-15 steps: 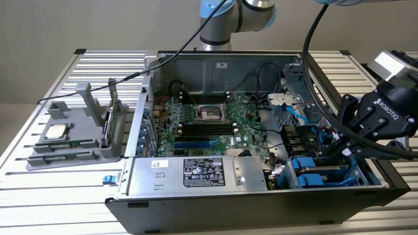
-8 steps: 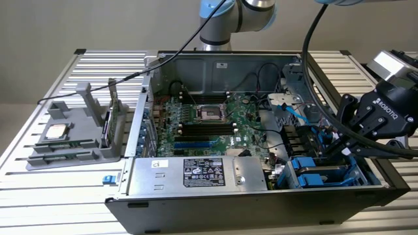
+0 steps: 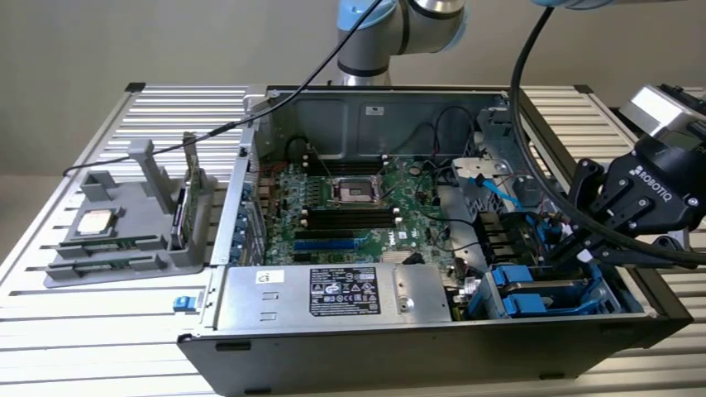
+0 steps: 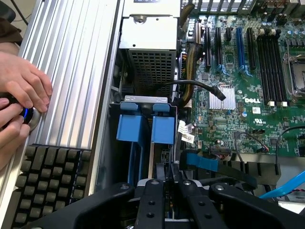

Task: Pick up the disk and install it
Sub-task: 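Insert the disk into the insertion slot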

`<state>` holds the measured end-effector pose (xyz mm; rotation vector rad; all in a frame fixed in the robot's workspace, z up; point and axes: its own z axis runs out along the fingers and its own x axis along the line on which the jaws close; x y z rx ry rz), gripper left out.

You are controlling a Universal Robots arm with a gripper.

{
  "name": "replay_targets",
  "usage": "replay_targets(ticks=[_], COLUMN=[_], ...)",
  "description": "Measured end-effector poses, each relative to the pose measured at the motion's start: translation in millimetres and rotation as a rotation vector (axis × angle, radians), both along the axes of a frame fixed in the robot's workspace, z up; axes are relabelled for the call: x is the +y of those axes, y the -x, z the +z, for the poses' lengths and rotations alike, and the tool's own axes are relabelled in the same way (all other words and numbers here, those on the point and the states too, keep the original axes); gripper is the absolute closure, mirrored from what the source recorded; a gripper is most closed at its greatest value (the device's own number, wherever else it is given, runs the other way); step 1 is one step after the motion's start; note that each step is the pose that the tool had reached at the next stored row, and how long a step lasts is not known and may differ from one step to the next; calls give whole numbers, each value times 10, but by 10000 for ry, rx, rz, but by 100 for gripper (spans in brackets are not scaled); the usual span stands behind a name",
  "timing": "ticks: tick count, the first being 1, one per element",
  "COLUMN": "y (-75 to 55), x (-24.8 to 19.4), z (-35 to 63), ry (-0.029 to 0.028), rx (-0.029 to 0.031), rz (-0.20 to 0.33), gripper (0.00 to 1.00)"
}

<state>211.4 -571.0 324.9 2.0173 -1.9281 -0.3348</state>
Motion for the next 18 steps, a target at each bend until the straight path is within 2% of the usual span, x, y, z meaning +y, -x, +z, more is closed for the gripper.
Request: replay_targets(ticks=[8,18], y=[0,0], x=[0,-1], z=[27,2], ry=[3,7], rx=[0,0], rz=[0,0], gripper=[83,83])
